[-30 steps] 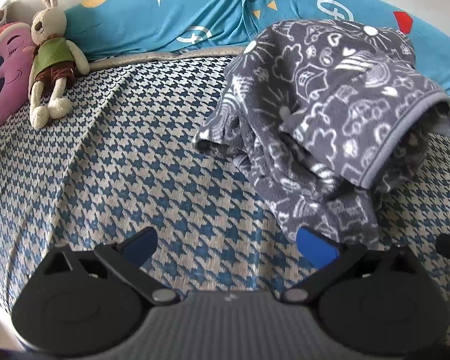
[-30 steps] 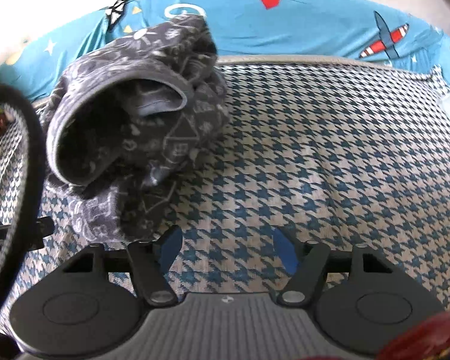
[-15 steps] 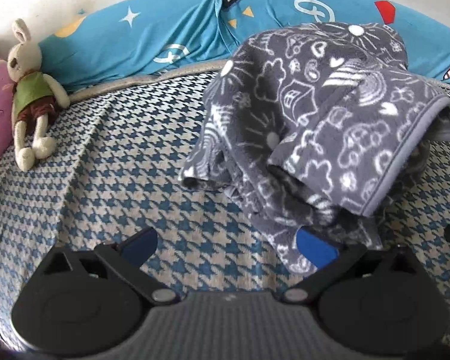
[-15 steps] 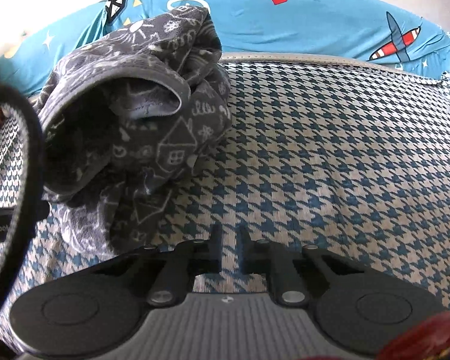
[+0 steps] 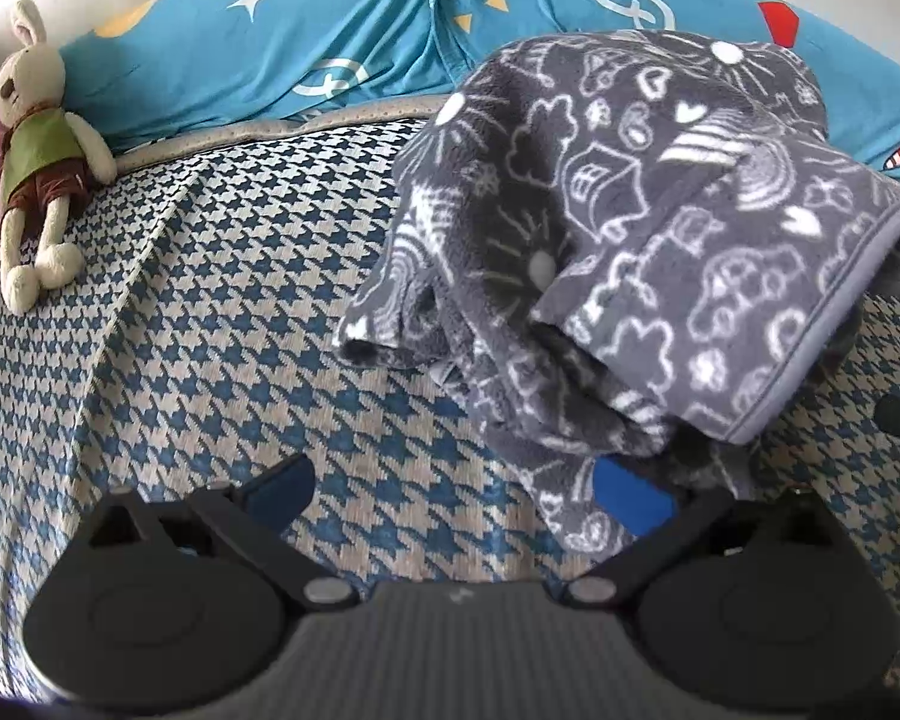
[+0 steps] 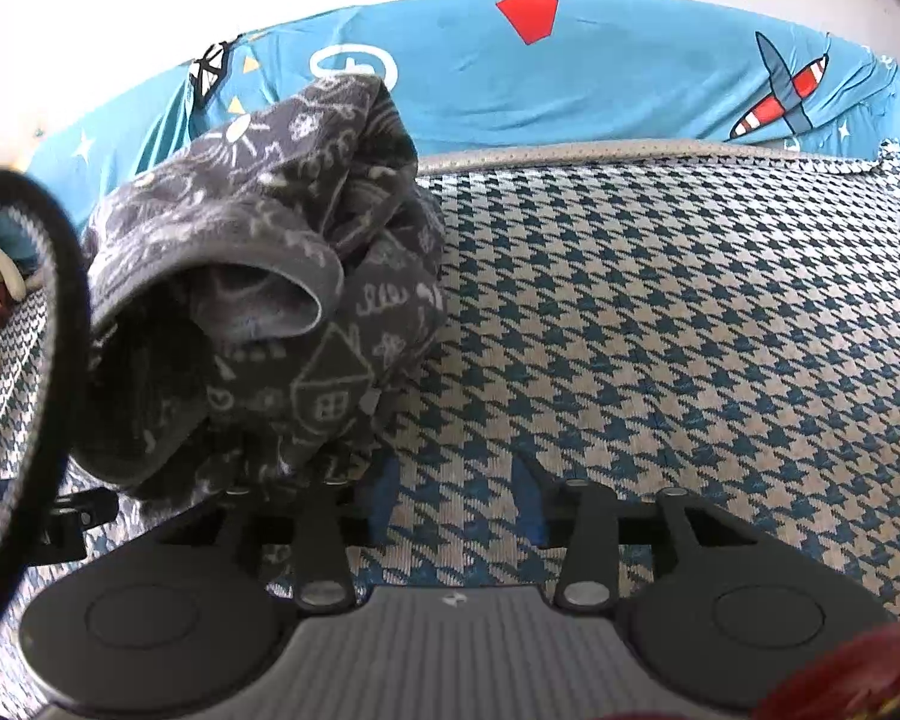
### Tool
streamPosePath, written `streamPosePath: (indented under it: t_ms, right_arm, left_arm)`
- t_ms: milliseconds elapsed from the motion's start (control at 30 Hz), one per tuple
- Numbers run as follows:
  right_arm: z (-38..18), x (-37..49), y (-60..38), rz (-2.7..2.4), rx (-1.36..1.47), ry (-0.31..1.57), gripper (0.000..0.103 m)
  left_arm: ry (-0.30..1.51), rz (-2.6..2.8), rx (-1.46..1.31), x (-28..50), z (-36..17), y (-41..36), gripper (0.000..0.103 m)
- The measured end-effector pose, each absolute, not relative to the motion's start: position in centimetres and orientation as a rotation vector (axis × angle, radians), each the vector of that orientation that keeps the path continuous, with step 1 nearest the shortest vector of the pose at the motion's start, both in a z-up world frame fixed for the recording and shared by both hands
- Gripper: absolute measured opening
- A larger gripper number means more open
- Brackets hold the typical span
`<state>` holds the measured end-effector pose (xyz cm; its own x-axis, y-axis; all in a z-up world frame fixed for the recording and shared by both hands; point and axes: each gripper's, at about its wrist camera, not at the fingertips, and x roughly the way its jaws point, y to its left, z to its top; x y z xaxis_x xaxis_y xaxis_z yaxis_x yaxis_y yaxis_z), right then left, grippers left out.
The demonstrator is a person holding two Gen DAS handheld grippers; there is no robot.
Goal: Fold clothes
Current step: 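Close the right tool on the grey doodle-print fleece garment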
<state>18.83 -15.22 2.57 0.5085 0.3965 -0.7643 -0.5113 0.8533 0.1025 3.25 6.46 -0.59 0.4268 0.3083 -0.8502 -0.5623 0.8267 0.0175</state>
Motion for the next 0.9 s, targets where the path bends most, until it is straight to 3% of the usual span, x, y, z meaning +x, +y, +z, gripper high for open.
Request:
streamPosePath:
  t_ms: [400,733,767,833,900]
  right_arm:
    - [2.5,20.0,-13.2,0.656,-0.103,0.831,0.066]
    - [0.8,22.3,-11.0,0.679,-0.026,0.848,0.068]
    - [0.7,22.4,-10.8,0.679,-0.017,0.851,0.067]
    - [0.6,22.4,-10.5,0.704,0.008,0.859,0.044]
    - [0.6,22.3,-10.0,0.723,0.008,0.847,0.029]
  left_arm:
    - [0.997,0.560,-0.292,3.7,-1.3,6.2,0.103]
    - [1.011,0.567,-0.297,4.6,-2.6,6.5,0.103]
    - [1.013,0.570,-0.296,4.7,-2.7,6.5,0.103]
    - [1.014,0.575,-0.294,4.8,-2.9,6.5,0.103]
    - [1.011,0.582,-0.288,4.8,-2.9,6.4,0.103]
